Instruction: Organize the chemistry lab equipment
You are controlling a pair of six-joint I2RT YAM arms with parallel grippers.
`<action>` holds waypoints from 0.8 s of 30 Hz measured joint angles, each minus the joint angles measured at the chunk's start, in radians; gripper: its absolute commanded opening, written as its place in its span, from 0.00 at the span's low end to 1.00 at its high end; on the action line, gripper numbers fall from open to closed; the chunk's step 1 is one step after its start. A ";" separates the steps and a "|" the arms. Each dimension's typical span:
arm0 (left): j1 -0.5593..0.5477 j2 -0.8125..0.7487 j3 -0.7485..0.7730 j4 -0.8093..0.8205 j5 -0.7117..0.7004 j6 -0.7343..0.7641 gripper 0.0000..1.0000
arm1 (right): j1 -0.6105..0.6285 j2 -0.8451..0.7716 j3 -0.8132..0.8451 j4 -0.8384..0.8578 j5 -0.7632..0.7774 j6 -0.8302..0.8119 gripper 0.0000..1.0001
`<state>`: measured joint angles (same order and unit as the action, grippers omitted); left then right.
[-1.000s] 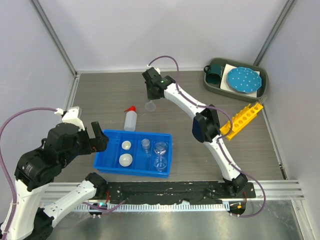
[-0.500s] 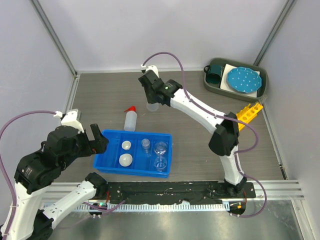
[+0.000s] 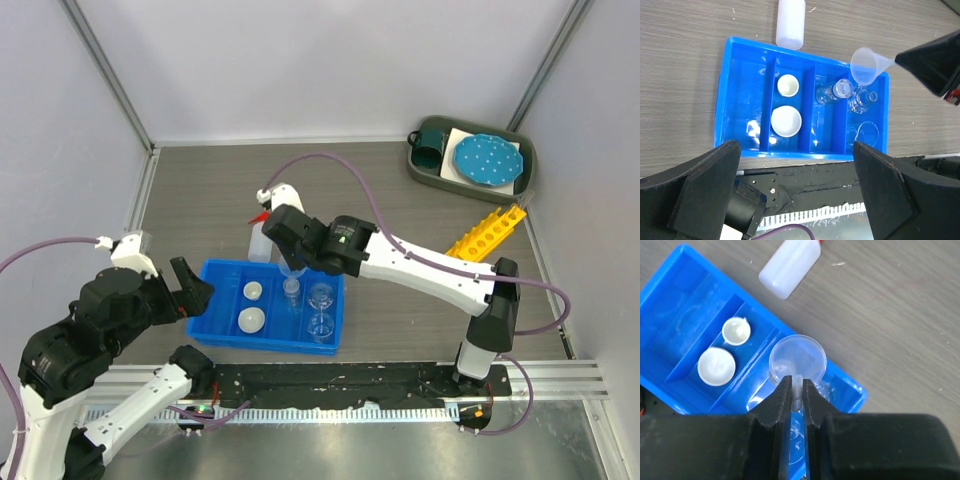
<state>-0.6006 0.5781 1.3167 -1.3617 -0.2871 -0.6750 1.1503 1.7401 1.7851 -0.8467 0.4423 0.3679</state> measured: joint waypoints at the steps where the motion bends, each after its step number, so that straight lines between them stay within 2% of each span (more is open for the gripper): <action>1: 0.000 -0.008 -0.007 -0.001 0.003 -0.004 1.00 | 0.015 -0.003 -0.018 -0.006 0.002 0.010 0.01; 6: 0.000 -0.034 -0.039 -0.001 0.020 -0.024 1.00 | 0.090 -0.010 -0.087 -0.020 0.006 0.060 0.01; 15: 0.000 -0.044 -0.051 -0.001 0.026 -0.033 1.00 | 0.214 -0.010 -0.099 -0.026 0.014 0.122 0.01; 24: 0.000 -0.045 -0.051 -0.001 0.027 -0.032 1.00 | 0.234 -0.010 -0.182 -0.009 0.029 0.152 0.01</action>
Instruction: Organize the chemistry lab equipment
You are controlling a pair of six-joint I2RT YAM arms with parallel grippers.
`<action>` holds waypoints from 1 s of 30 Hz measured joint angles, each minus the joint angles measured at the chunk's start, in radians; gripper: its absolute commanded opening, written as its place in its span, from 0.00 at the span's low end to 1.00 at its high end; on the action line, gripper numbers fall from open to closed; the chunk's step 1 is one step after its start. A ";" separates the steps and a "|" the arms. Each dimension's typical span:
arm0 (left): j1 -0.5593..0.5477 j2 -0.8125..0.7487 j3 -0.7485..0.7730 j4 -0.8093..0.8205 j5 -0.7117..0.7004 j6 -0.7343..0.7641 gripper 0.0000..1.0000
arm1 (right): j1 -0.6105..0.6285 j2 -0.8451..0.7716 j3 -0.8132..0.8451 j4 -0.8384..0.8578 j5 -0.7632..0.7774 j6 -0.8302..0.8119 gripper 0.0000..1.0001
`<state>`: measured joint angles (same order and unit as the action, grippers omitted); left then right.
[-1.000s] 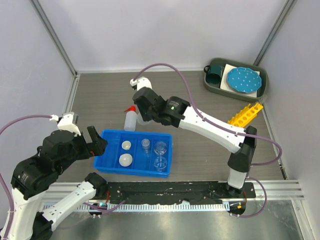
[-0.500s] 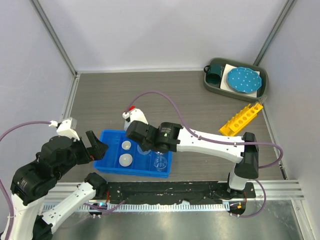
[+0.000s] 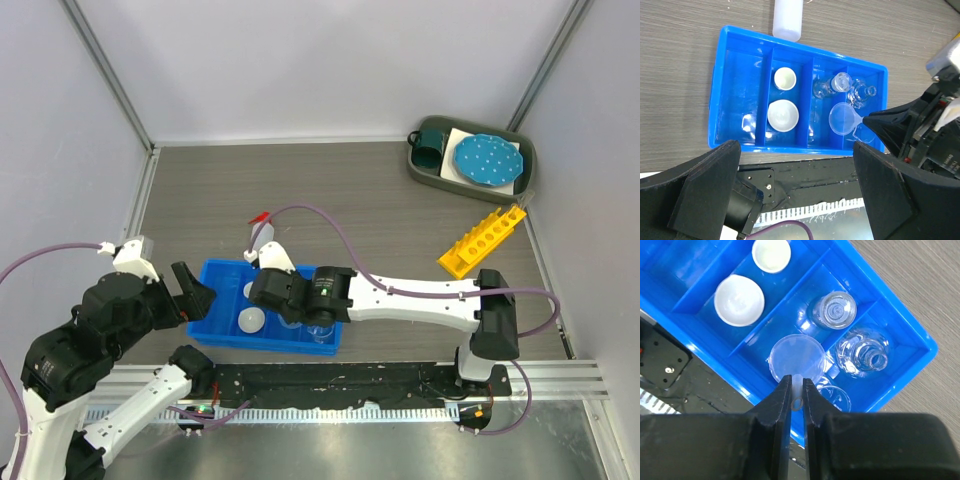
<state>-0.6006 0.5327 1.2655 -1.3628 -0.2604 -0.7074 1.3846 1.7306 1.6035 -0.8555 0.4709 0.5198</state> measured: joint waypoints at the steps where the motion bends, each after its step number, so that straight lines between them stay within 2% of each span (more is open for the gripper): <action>1: 0.000 0.000 0.000 0.000 0.000 0.000 1.00 | -0.001 0.000 -0.014 0.005 0.001 0.003 0.01; 30: 0.000 0.000 -0.006 0.000 0.000 0.004 1.00 | -0.001 0.087 -0.003 0.048 0.006 0.000 0.01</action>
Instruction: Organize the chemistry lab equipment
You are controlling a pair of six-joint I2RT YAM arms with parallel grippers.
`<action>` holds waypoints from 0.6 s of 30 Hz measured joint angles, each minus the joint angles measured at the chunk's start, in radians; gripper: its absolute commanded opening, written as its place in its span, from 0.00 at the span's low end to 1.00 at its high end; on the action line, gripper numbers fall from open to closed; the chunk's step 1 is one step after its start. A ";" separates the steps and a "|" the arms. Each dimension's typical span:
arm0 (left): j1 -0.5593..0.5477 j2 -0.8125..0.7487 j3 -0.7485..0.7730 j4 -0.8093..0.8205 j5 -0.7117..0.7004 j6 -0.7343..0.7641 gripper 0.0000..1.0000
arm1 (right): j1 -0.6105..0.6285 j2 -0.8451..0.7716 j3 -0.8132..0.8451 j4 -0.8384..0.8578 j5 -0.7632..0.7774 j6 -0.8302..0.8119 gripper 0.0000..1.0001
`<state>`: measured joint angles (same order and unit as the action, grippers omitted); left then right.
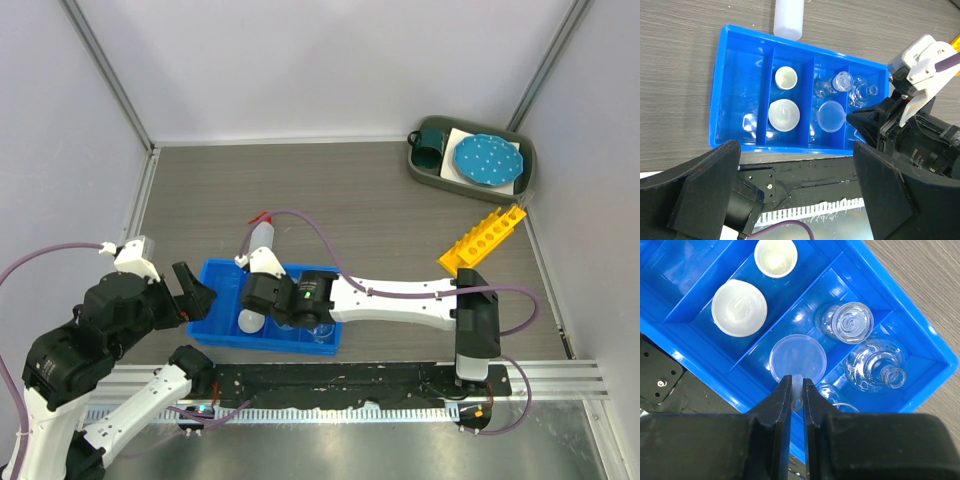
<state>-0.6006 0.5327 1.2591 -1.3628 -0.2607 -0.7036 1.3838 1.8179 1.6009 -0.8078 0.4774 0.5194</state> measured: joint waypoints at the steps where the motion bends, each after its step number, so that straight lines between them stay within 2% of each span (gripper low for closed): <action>1: 0.000 0.000 0.000 0.000 0.000 0.000 1.00 | 0.000 0.002 0.000 0.001 0.000 -0.001 0.01; 18: 0.000 0.003 0.000 0.000 0.000 0.004 1.00 | 0.000 0.043 -0.027 0.053 -0.008 -0.001 0.01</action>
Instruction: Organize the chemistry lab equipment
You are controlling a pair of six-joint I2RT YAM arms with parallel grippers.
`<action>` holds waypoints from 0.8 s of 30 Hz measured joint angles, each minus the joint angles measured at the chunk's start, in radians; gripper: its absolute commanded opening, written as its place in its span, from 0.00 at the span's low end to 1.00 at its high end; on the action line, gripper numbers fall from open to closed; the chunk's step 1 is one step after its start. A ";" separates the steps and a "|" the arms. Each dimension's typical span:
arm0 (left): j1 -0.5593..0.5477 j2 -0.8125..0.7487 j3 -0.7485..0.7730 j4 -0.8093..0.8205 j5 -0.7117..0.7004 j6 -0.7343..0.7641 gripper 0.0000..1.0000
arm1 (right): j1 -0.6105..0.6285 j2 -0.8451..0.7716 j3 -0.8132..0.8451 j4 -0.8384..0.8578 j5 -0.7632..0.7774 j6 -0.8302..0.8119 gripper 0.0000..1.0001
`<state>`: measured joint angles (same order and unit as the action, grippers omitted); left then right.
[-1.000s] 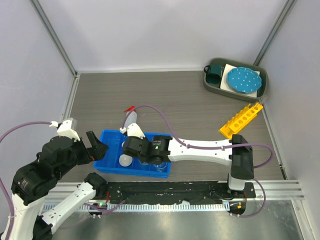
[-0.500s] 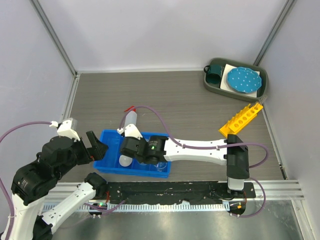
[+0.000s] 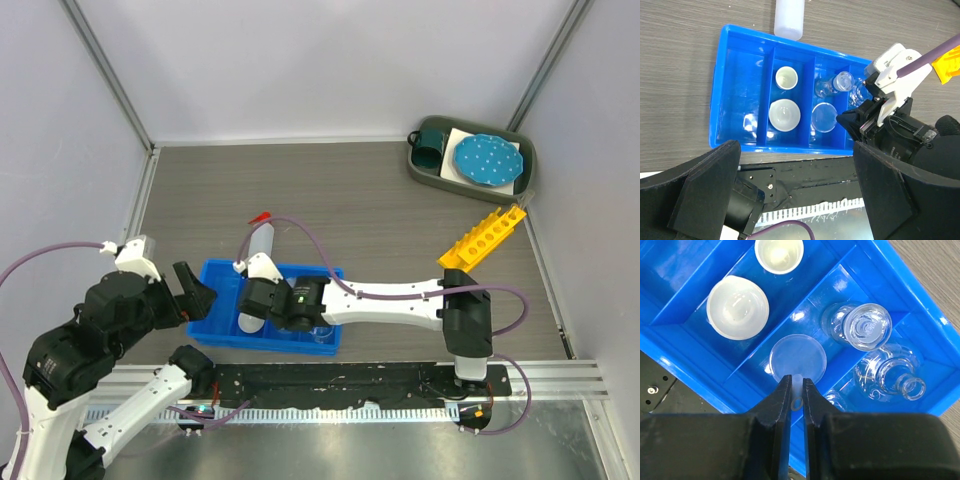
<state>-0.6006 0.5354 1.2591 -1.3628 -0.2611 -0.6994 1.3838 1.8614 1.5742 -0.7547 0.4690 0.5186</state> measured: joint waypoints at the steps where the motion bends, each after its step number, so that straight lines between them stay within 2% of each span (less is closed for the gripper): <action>1: 0.000 0.002 0.000 0.000 0.000 0.000 1.00 | 0.000 0.000 -0.006 0.003 0.000 0.000 0.01; 7: 0.000 0.013 0.000 0.000 0.000 0.000 1.00 | 0.000 0.000 -0.061 0.043 0.001 0.008 0.06; 11: 0.000 0.013 0.000 0.000 0.000 0.000 1.00 | 0.000 0.000 -0.070 0.053 0.001 0.013 0.30; 14: 0.000 0.013 0.000 0.000 0.000 0.000 1.00 | 0.000 0.000 -0.071 0.053 0.001 0.018 0.39; 18: 0.000 0.014 0.000 0.000 0.001 0.000 1.00 | 0.000 0.000 -0.073 0.050 0.002 0.019 0.46; 24: 0.000 0.028 0.000 0.000 0.003 0.001 1.00 | 0.000 0.000 -0.058 0.013 0.013 0.020 0.51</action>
<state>-0.6006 0.5636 1.2591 -1.3628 -0.2577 -0.6983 1.3834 1.8614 1.5158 -0.7418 0.4820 0.5388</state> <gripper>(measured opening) 0.996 0.491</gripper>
